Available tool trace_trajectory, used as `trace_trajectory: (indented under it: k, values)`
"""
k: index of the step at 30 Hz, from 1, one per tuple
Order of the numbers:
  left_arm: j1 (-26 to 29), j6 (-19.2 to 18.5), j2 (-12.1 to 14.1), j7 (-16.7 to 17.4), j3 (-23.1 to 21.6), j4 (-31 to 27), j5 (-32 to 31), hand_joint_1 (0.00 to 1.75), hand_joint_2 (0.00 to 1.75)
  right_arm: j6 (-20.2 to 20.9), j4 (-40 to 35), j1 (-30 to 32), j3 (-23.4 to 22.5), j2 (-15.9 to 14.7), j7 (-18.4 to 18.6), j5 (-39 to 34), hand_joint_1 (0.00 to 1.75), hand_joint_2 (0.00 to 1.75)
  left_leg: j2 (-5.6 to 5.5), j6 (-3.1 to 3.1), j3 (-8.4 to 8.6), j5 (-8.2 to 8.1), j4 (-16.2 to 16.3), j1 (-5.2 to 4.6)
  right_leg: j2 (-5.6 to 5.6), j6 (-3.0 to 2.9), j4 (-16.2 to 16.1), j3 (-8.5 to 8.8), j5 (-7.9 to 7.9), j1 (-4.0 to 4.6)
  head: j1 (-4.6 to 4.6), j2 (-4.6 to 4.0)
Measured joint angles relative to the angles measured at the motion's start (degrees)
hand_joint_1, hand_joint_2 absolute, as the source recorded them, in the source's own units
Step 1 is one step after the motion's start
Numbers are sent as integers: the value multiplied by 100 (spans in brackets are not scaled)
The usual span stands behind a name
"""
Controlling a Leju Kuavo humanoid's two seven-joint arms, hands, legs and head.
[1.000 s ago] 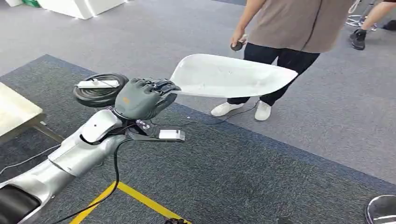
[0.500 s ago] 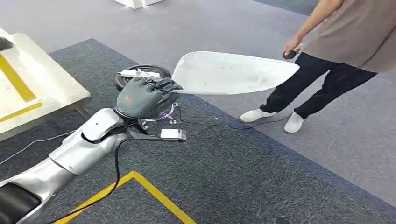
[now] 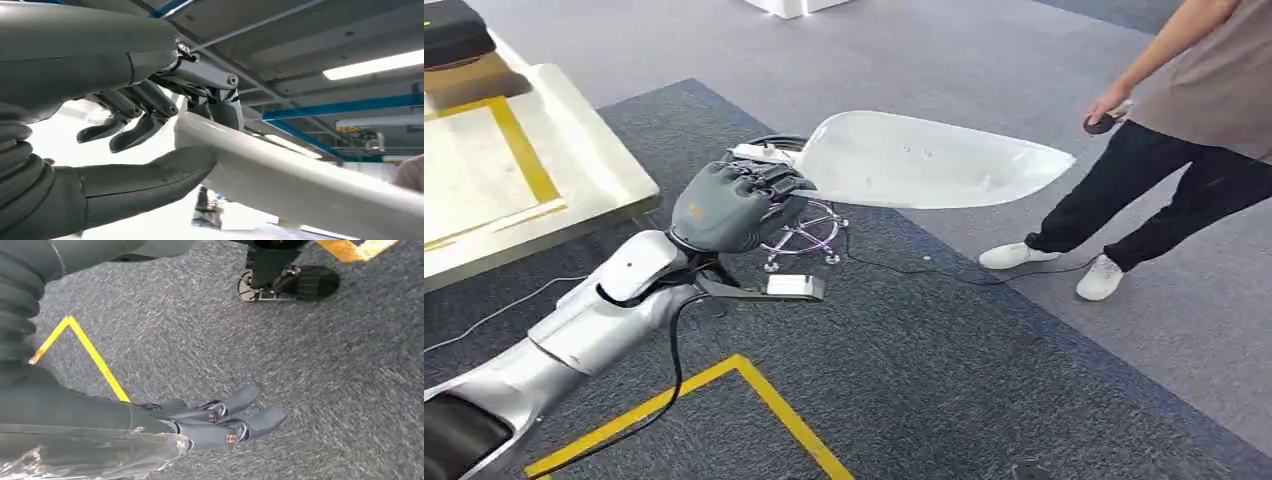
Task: Take the parts from the cabinet and place them on the table.
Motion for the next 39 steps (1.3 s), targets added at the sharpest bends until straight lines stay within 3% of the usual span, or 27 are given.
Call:
trace_trajectory:
  k: [1,2,4,5,6,7,8,11,13,14,16,17,18,20,21,22,26,27,28,29,31,32,33,35,36,37,39]
  values:
    - [15,-4,0,0,0,0,0,175,175,0,0,14,0,0,0,2,0,175,15,-8,-168,-98,349,1,-74,-2,1,-1,-3,2,0,0]
    - [29,-9,0,0,0,0,0,175,175,-2,0,19,0,-2,0,0,0,175,21,-12,-197,-54,395,1,-142,-2,1,1,-6,5,-2,0]
    - [27,-13,2,0,0,0,0,175,175,-2,0,12,0,2,0,0,0,175,48,16,104,335,-174,-4,-280,6,2,9,-16,14,-2,0]
    - [18,-15,2,0,0,0,2,175,175,0,0,8,0,9,0,0,0,175,168,45,403,564,-695,-21,-347,19,2,27,-29,17,0,0]
    - [0,-15,2,0,0,-6,2,175,175,0,0,5,0,11,0,2,0,175,481,85,669,695,-1121,-52,-398,41,2,47,-43,34,-6,0]
    - [-38,-17,-6,0,0,-9,2,175,175,0,0,9,0,11,0,0,0,175,633,94,795,644,-1388,-96,-448,81,51,24,-85,101,-31,0]
    - [-37,-24,-20,0,0,-9,4,175,175,-2,0,6,0,11,0,0,0,175,520,155,753,648,-1343,-87,-500,100,31,35,-78,108,7,2]
    - [-6,-37,4,0,0,-9,20,175,175,-2,0,-6,0,11,2,-2,0,175,311,249,743,666,-1381,-78,-723,188,4,103,-123,102,7,2]
    - [-27,-39,11,0,4,-11,22,175,175,-4,0,-16,2,11,0,-2,0,175,203,306,748,681,-1387,-28,-257,252,377,-55,-391,61,46,0]
    - [-23,-41,-13,0,2,-9,26,175,175,-4,0,-8,2,11,0,-2,0,175,137,323,748,682,-1387,-21,-117,263,820,-251,-608,54,77,0]
    - [10,-52,-22,0,-13,-9,26,175,175,-4,0,19,0,11,4,-4,0,175,-30,329,747,679,-1385,-22,-17,279,1721,-700,-939,54,83,0]
    - [25,-55,-22,0,-15,-9,26,175,175,-4,0,26,2,11,4,-7,0,175,-111,328,747,680,-1382,-22,-9,277,1846,-798,-909,55,76,0]
    - [28,-68,-22,0,-13,-9,28,175,175,-4,0,27,0,11,4,-7,0,175,-189,326,749,680,-1378,-21,-8,275,1681,-754,-730,52,83,0]
    - [23,-70,-22,0,-13,-9,35,175,175,-2,0,21,2,11,4,-9,0,175,-351,298,757,679,-1364,-2,59,259,736,-338,-178,27,83,0]
    - [20,-70,-24,0,-13,-9,37,175,175,-2,0,21,2,11,4,-9,0,175,-422,263,751,673,-1348,9,260,269,222,-107,28,-8,85,0]
    - [9,-70,-24,0,-13,-9,39,175,175,0,0,22,2,11,7,-11,0,175,-485,214,713,676,-1322,-15,503,258,78,-34,-84,-41,90,0]
    - [26,-72,9,0,-11,-9,46,175,175,-2,0,13,0,13,17,-13,0,175,-697,58,658,760,-1387,43,305,99,64,-16,-35,-6,81,0]
    - [31,-70,33,0,-4,-11,46,175,175,0,-2,2,0,17,15,-13,0,175,-513,45,636,710,-1341,31,223,61,36,-1,-13,-26,83,0]
    - [9,-70,26,0,-4,-9,50,175,175,0,-2,-3,0,17,13,-11,0,175,-221,27,530,540,-1124,-4,177,18,24,4,-12,-25,22,0]
    - [-2,-70,20,0,-4,-9,52,175,175,0,-2,1,2,20,13,-11,0,175,-90,4,331,318,-711,-1,107,2,24,3,-13,-16,15,0]
    - [21,-70,15,0,-9,-9,52,175,175,0,-2,29,0,17,15,-11,0,175,8,-16,-100,-41,176,4,-36,-13,24,0,-23,-7,13,0]
    - [43,-70,18,0,-9,-9,52,175,175,-2,-2,37,0,15,15,-9,0,175,21,-19,-226,-71,412,5,-115,-13,24,1,-26,-2,11,0]
    - [60,-70,24,0,-9,-9,52,175,175,-2,-2,37,0,15,15,4,0,175,23,-14,-185,43,334,5,-184,-12,25,4,-31,1,13,0]
    - [59,-63,31,0,-7,-9,55,175,175,0,0,29,0,22,15,11,0,175,78,22,222,480,-431,-5,-326,1,25,21,-45,8,13,0]
    - [54,-63,35,0,-2,-11,57,175,175,0,-2,26,0,24,15,13,0,175,241,51,506,662,-911,-23,-383,20,25,41,-60,13,13,0]
    - [42,-63,37,0,0,-11,59,175,175,0,-2,24,0,24,15,15,0,175,571,74,734,698,-1249,-73,-429,54,33,53,-86,64,-2,0]
    - [40,-66,28,0,0,-13,61,175,175,0,-2,23,0,26,17,22,0,175,443,147,710,672,-1343,-77,-537,111,45,53,-106,91,24,0]
